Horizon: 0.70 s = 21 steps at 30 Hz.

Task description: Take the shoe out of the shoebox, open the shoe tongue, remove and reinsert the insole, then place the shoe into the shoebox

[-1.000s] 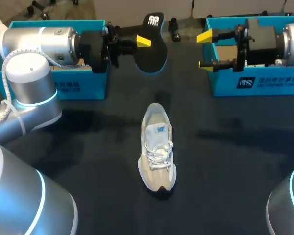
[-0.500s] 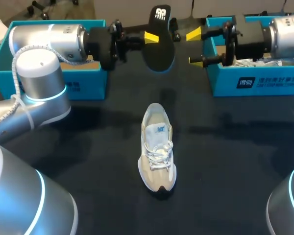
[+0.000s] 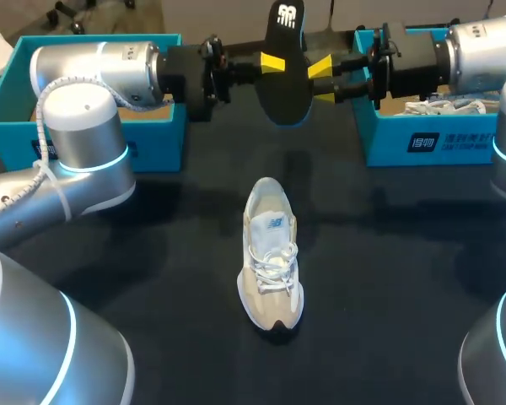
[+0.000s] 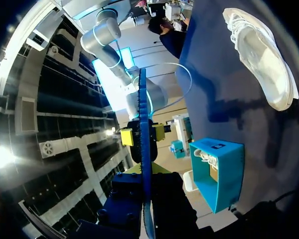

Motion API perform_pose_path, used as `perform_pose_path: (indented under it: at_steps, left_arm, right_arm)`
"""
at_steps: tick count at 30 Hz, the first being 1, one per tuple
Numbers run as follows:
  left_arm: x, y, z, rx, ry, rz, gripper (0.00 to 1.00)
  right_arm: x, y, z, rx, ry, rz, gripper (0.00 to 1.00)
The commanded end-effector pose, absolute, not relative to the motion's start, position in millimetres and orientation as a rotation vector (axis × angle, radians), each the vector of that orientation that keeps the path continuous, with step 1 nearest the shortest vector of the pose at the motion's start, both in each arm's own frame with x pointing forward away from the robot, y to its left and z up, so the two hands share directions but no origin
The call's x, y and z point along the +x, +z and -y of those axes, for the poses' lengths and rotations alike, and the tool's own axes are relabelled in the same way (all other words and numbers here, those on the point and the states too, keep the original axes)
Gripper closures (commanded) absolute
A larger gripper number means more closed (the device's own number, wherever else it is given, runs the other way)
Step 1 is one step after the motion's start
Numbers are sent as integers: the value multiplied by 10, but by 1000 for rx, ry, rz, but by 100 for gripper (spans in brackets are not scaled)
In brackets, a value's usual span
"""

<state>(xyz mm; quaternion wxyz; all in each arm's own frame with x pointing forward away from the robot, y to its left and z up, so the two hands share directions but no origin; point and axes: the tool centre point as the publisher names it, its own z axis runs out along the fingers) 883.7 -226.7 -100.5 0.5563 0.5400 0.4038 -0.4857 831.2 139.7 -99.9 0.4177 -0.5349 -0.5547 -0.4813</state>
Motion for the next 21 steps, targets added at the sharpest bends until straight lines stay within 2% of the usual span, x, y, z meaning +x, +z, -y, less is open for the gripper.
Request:
perform_pose_path:
  at_steps: [1,6,21]
  left_arm:
    - [8836,-1008,2327,1259,-1153,-946,100]
    - [8822,-979,2376,1248,-1159,-942,100]
    - [8806,-977,2502,1243,-1177,-943,100]
  right_arm:
    - [8355,-1003,-1441,-1341,-1197,1396,66]
    - [8373,-1011,-1480,-1338,-1192,1394,71]
    - [8417,-974,-1509,-1321,-1205,1403,76]
